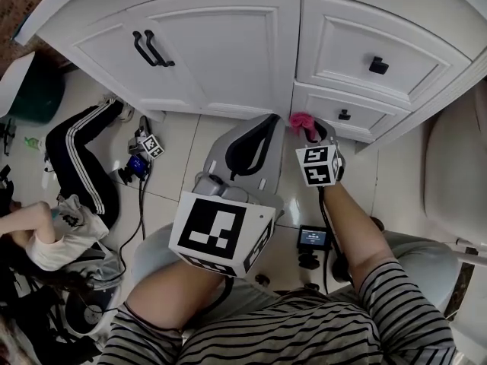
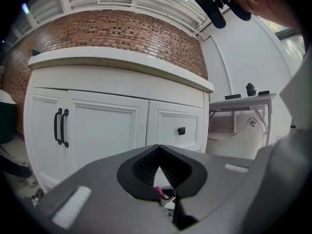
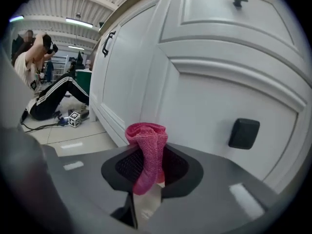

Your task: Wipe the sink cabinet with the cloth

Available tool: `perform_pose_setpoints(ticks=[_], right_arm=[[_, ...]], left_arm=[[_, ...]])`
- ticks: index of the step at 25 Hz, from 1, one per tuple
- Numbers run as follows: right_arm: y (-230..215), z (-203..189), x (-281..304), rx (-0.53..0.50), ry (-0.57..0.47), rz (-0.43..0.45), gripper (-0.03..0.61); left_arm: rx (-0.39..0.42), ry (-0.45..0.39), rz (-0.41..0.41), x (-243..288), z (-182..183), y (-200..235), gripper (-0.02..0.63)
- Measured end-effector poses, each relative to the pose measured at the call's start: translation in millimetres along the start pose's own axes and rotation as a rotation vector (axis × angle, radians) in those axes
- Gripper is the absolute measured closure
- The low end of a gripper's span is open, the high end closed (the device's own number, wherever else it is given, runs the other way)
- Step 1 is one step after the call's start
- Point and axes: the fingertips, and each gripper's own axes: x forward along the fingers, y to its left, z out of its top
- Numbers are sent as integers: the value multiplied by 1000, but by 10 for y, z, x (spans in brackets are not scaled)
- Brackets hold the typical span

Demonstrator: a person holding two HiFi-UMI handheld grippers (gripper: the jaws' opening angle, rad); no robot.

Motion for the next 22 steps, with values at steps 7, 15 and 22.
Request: perform_pose_setpoints(ticks=[7,15,22], right_arm=[[-1087,-636,-533,148,63,-218,483],[-2119,-939,-1315,336,135,-455,489],[-2260,422,-2266,332,-72,-357,489]], left_arm=[[-6,-1,-14,31,25,-53,614],[46,-30,4,87,70,-119,614],[64,-30,69,71,95,-102,614]])
